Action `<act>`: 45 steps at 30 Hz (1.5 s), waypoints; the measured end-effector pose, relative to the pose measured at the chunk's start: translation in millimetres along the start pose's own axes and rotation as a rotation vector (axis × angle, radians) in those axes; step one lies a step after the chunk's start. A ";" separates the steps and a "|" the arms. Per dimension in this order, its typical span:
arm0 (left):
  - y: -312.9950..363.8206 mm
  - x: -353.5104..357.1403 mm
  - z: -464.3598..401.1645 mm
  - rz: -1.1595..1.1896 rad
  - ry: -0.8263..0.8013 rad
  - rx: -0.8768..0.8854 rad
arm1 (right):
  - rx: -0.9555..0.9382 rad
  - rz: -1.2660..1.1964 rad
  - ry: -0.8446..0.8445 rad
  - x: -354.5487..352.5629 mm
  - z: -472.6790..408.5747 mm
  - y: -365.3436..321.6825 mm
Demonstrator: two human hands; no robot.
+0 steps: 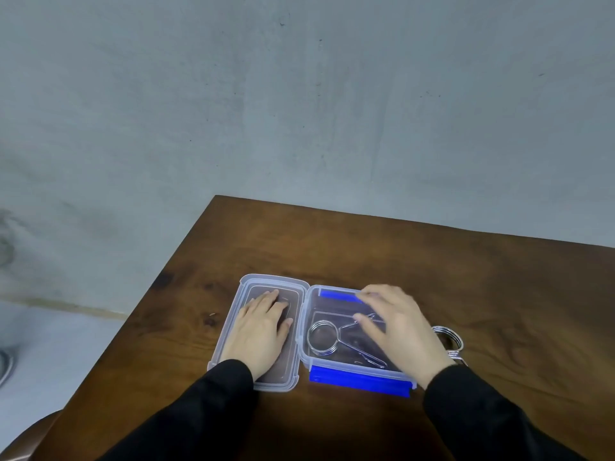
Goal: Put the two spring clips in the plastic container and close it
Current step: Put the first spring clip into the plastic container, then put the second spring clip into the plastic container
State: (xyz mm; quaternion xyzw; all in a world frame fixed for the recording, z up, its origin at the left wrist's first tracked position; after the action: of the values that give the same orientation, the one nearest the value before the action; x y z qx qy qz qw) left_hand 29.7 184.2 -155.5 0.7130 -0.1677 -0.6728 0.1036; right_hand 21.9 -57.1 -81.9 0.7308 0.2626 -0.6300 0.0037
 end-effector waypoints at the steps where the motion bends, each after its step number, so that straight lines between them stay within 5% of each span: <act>1: 0.0 -0.3 0.1 -0.003 0.001 -0.002 | 0.076 0.006 0.117 -10.1 5.7 11.2; 5: 0.8 0.9 -0.4 -0.025 0.005 0.002 | 0.428 -0.124 0.112 -17.3 25.3 62.6; 15: -4.0 1.6 -0.6 -0.046 -0.034 -0.038 | 0.434 -0.253 -0.022 -13.4 18.8 75.3; 19: -1.2 3.0 -1.0 -0.058 -0.048 -0.046 | 0.598 -0.162 0.059 -34.4 46.0 103.4; 24: 0.3 3.2 -1.5 -0.057 -0.048 -0.055 | 0.767 -0.030 -0.136 -23.5 113.5 114.8; 34: 4.2 0.9 -0.7 -0.068 -0.062 -0.085 | 0.681 -0.187 -0.016 -0.4 127.2 113.5; 45: 6.4 -0.4 0.0 -0.069 -0.067 -0.085 | 0.687 -0.007 -0.020 -10.0 110.7 150.7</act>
State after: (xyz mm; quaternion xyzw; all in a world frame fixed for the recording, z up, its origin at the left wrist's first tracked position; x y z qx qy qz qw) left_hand 29.0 178.4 -152.7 0.6905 -0.1176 -0.7059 0.1048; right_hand -22.0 -228.1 -144.6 0.6821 0.0376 -0.6888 -0.2425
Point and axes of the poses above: each hand's wrist, its own z-axis away from the middle knuckle, its own x-axis out of the palm, y = z × x, the point moved 6 cm from there along -z, towards the middle knuckle
